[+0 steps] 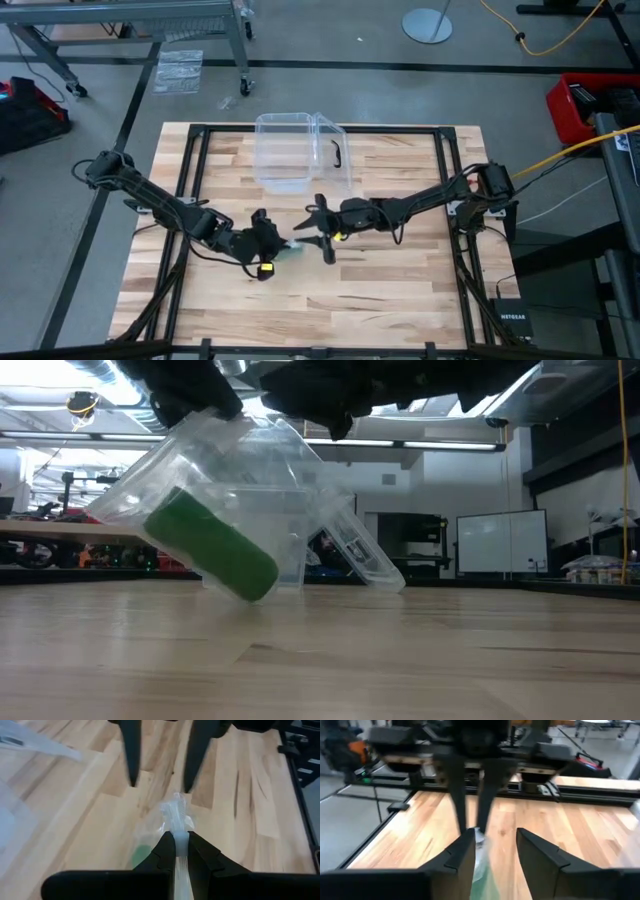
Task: Roll bandage
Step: Close the transparent zip bag
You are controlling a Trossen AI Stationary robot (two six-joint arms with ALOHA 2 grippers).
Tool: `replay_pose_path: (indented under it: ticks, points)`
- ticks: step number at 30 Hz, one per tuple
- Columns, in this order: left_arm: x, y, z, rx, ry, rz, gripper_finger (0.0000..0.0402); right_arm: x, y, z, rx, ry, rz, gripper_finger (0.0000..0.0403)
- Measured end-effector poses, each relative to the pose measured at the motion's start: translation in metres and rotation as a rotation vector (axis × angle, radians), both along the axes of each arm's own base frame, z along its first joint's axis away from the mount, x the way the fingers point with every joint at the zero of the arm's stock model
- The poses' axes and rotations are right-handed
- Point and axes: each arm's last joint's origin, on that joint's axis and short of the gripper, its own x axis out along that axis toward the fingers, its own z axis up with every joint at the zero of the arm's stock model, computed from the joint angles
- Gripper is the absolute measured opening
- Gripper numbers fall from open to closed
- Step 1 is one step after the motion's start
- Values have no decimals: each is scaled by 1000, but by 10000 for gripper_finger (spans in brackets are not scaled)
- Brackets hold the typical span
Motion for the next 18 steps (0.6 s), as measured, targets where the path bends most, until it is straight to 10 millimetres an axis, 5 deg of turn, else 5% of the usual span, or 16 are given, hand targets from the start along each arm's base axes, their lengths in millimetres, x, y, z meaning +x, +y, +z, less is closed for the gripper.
replay_pose_path:
  ticks: [9, 18]
  points:
    - [0, -1, 0, -16, -5, 1, 17, -4, 19, 0, -52, -9, 66, 151]
    - [1, -2, 1, -58, -16, -1, 14, -3, 17, -1, -129, -21, 54, 152]
